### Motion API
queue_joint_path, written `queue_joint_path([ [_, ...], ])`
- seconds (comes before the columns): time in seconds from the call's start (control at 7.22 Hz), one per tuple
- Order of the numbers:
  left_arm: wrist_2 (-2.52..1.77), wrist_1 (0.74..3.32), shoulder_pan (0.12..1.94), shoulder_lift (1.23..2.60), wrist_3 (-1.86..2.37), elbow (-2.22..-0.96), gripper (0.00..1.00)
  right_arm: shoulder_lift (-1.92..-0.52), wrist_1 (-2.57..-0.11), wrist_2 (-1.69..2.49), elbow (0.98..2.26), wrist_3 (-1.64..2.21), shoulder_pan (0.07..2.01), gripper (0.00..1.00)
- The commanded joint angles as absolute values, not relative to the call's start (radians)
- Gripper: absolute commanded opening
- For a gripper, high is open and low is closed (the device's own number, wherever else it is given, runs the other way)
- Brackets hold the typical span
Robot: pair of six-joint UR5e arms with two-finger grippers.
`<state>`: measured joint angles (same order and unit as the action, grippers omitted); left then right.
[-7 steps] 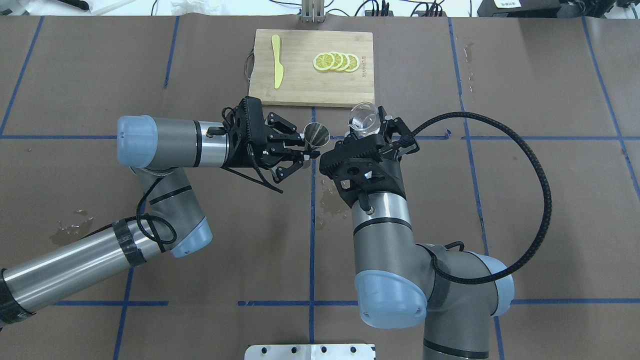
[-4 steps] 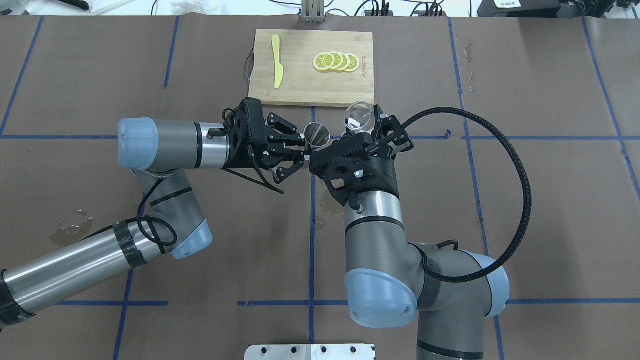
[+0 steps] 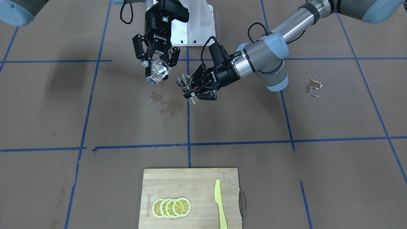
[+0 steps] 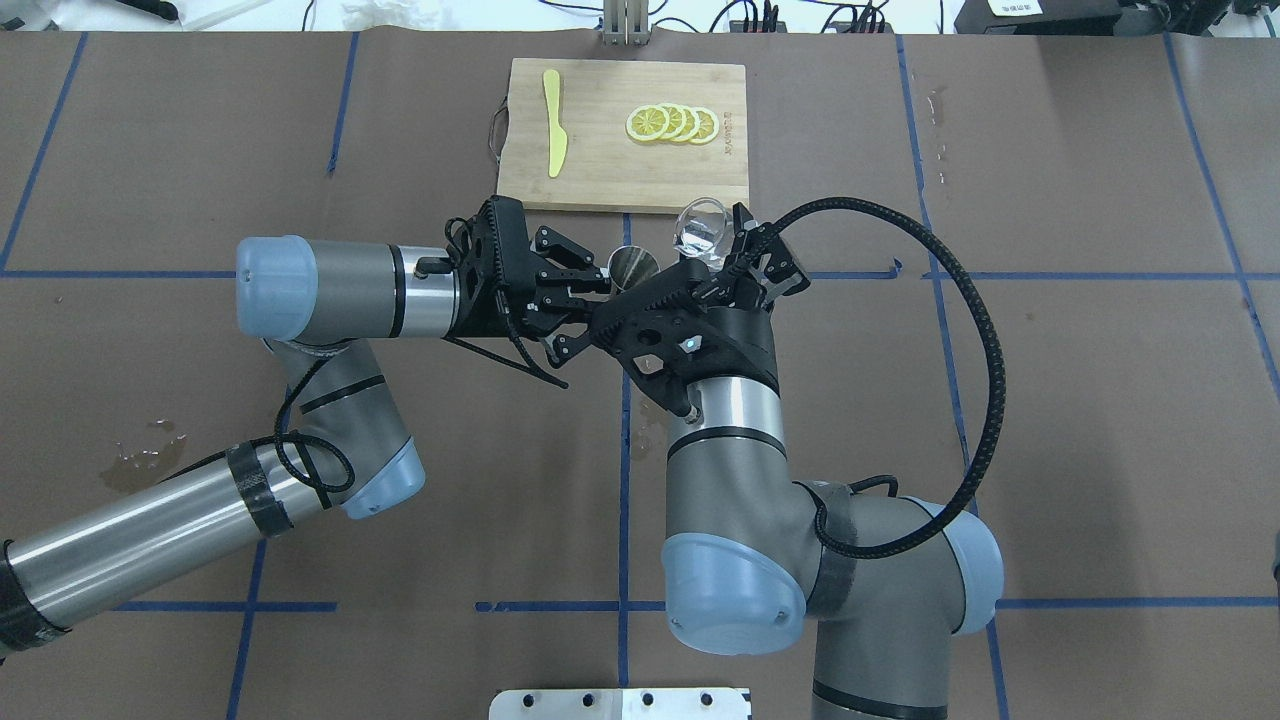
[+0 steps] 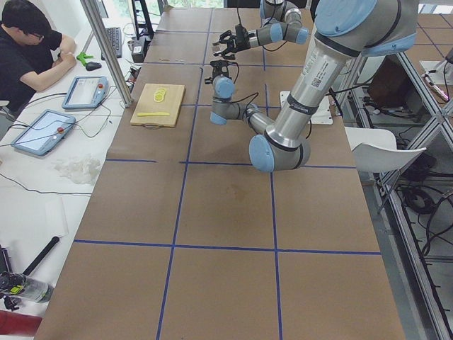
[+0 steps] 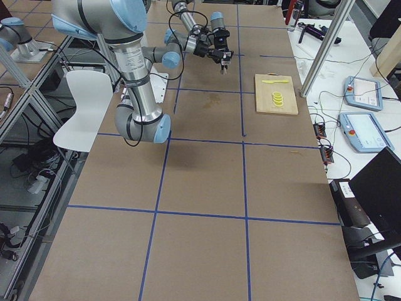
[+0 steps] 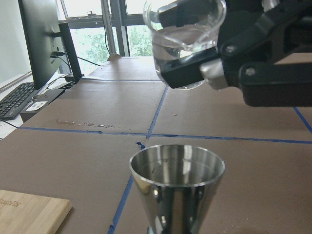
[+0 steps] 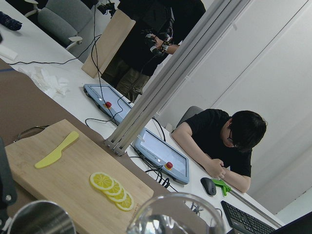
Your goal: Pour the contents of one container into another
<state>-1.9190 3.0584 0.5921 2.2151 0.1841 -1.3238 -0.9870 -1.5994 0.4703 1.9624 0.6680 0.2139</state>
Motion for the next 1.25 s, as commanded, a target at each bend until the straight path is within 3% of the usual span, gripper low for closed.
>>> queue_joint_path([
  [0.0,-1.919,3.059,0.592,2.215,0.186,-1.324,0.00,-0.976,-1.649,0.471,1.948,0.667,0.218,0.00],
  [1.11,-1.919,3.059,0.592,2.215,0.186,-1.324,0.00,-0.920,-1.651,0.469,1.876,0.611,0.222,0.00],
])
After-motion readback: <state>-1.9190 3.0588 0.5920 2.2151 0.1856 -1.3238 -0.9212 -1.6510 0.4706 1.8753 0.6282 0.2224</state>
